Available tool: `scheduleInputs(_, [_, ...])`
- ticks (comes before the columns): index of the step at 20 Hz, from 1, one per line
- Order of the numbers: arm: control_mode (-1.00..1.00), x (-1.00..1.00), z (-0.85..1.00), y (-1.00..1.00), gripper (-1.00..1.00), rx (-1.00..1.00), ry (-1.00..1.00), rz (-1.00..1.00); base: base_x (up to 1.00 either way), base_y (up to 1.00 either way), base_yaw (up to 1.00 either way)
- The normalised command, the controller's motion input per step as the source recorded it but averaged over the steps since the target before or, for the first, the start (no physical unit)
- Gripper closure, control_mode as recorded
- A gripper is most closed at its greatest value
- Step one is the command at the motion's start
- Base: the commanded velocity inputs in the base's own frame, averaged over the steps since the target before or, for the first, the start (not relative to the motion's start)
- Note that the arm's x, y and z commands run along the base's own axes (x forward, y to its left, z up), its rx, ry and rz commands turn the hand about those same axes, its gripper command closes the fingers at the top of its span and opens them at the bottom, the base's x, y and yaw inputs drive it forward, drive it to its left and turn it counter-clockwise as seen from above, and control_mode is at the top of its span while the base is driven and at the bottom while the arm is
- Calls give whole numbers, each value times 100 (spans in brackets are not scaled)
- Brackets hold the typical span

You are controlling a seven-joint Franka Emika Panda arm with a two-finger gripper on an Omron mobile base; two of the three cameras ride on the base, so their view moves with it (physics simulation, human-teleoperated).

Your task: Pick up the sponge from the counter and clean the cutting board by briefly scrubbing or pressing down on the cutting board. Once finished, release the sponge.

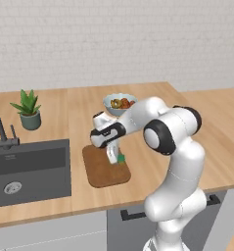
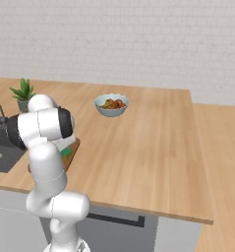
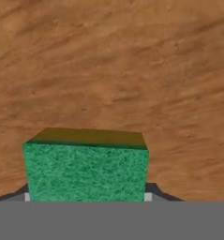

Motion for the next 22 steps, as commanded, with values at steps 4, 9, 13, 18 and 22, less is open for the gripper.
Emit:
scheduleInputs(4, [-100,66,-48,0,100,13,-41,8,0,0,0])
scheduleInputs(9, [-100,90,-47,2,100,16,-28,3,0,0,0])
scheduleInputs(13, [-100,100,-41,12,100,17,-4,4,0,0,0])
scheduleInputs(18, [-100,47,-48,18,100,12,-3,8,0,0,0])
scheduleInputs(22, [-100,-46,-58,44,100,5,-15,6,0,0,0])
